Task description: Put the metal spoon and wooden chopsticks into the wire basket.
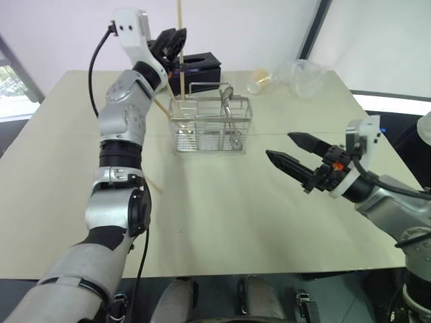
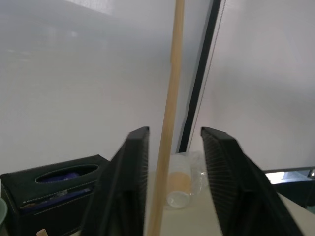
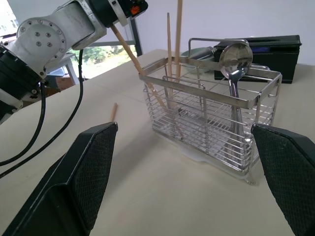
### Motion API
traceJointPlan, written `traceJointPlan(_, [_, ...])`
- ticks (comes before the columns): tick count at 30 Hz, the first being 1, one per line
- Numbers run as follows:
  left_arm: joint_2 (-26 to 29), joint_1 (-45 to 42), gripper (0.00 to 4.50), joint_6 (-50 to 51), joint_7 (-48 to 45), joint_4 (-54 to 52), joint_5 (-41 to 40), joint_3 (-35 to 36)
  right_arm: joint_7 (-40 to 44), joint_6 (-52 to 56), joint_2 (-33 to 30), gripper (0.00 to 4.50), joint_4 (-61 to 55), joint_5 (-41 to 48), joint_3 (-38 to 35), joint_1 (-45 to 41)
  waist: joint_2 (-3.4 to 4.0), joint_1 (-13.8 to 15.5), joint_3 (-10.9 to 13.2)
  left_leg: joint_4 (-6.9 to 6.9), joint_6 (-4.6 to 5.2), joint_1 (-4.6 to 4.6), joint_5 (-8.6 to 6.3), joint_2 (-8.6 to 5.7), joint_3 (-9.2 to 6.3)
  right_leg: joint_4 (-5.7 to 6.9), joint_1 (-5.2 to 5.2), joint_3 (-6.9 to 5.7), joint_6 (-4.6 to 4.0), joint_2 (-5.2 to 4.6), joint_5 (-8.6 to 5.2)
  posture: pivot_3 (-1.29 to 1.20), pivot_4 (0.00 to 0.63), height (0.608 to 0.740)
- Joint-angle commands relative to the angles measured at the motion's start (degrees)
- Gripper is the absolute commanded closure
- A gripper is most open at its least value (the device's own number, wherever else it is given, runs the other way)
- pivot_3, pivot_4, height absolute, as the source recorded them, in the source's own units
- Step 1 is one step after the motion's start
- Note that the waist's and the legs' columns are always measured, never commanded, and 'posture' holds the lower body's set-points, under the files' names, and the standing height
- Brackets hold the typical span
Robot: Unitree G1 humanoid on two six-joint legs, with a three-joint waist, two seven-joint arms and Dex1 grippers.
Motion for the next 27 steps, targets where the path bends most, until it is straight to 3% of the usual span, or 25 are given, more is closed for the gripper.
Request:
traceJointPlan(1, [0.68,-0.38,1.07,0.43,0.84,-3.89,-0.86,0.26,0.04,-1.28,-0.32,0.0,-0.38,0.69,-0.79,-0.91,0.0,0.0,0.0,0.0,0.0,0.0,0.0,0.0,0.0,0.0,0.0,0.0,0.0,0.0,0.0,0.0,0.15,0.649])
traceJointPlan(3, [0.7,-0.12,0.16,1.39,1.5,-4.89,-1.45,0.58,0.01,-1.24,-0.27,0.0,-0.21,0.69,-0.62,-1.07,0.0,0.0,0.0,0.0,0.0,0.0,0.0,0.0,0.0,0.0,0.0,0.0,0.0,0.0,0.0,0.0,0.15,0.649])
traceJointPlan(4, [0.78,-0.03,0.07,1.8,1.84,-5.35,-1.66,0.72,0.03,-1.23,-0.24,0.0,-0.1,0.67,-0.53,-1.17,0.0,0.0,0.0,0.0,0.0,0.0,0.0,0.0,0.0,0.0,0.0,0.0,0.0,0.0,0.0,0.0,0.15,0.649])
traceJointPlan(10, [2.7,-1.29,0.07,6.45,4.02,-9.74,-3.24,1.41,0.45,-1.41,-0.2,0.0,0.97,0.13,0.16,-2.06,0.0,-0.02,0.0,0.0,0.0,0.01,0.0,0.0,0.0,0.01,0.0,0.0,0.0,0.0,0.0,0.0,0.15,0.649])
traceJointPlan(15, [8.13,-7.3,0.07,16.91,9.24,-12.2,-5.98,4.09,2.09,-2.33,-0.19,0.0,1.99,-1.82,1.7,-3.2,0.02,-0.2,0.02,0.0,0.0,0.0,0.0,0.01,0.0,0.01,-0.03,0.0,0.0,0.04,0.0,0.0,0.15,0.649])
traceJointPlan(20, [12.84,-11.5,0.07,26.2,22.95,-11.3,-3.22,7.38,3.4,-3.09,0.3,0.0,2.9,-2.88,3.14,-3.9,0.05,-0.15,0.0,-0.04,0.0,0.08,0.0,0.01,-0.01,0.01,0.01,0.0,0.0,0.11,0.0,0.0,0.15,0.649])
traceJointPlan(23, [15.42,-8.9,0.07,34.9,33.81,-12.7,2.85,6.77,4.84,-3.45,0.25,0.0,3.56,-3.61,4.18,-4.35,0.05,-0.12,0.0,-0.03,0.0,0.12,0.0,0.0,-0.02,0.06,0.03,0.01,0.01,0.11,0.0,0.0,0.15,0.649])
traceJointPlan(27, [13.77,-3.25,0.07,45.95,42.73,-13.0,4.27,11.56,5.97,-3.87,0.72,0.0,4.88,-4.9,5.76,-5.67,0.06,-0.09,-0.02,-0.02,-0.01,0.22,0.01,-0.02,-0.03,0.15,-0.01,0.02,0.01,0.16,0.0,0.0,0.15,0.649])
